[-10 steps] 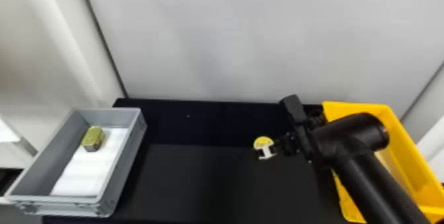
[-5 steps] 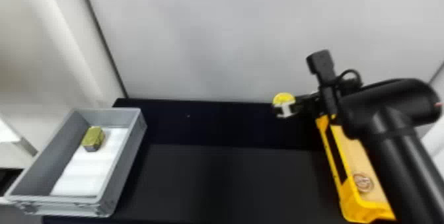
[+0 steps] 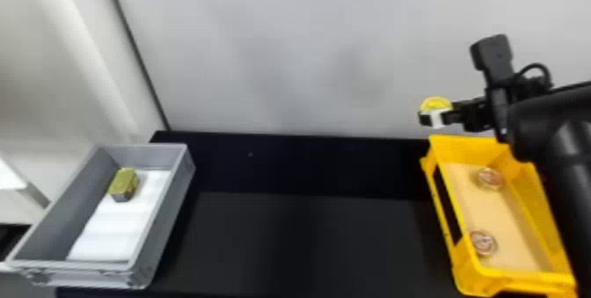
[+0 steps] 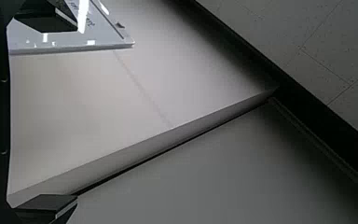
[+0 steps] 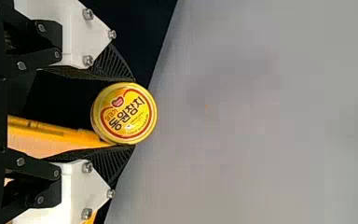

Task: Pick up the round yellow can and place it in the yellow rectangular box

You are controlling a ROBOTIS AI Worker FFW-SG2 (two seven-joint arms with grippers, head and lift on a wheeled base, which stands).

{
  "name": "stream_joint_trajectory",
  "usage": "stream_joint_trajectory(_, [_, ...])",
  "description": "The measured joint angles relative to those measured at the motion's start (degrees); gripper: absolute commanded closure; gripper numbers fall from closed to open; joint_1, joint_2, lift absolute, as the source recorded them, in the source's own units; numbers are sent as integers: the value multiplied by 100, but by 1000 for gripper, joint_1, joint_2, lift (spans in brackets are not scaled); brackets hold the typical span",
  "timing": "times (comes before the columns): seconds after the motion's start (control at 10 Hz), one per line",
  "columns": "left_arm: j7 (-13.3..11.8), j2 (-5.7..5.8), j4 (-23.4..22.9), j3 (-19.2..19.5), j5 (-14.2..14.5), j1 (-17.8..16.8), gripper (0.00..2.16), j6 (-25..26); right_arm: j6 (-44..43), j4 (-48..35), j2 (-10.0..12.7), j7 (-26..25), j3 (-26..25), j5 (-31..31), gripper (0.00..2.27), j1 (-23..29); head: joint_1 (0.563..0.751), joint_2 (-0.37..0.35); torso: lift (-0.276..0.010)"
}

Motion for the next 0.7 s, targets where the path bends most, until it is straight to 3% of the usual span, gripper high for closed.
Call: stream_joint_trajectory(0.7, [0,19,-28,0,-1,-1,-2,64,70,-91,-346,1,-616,386,579,66,694,54,-3])
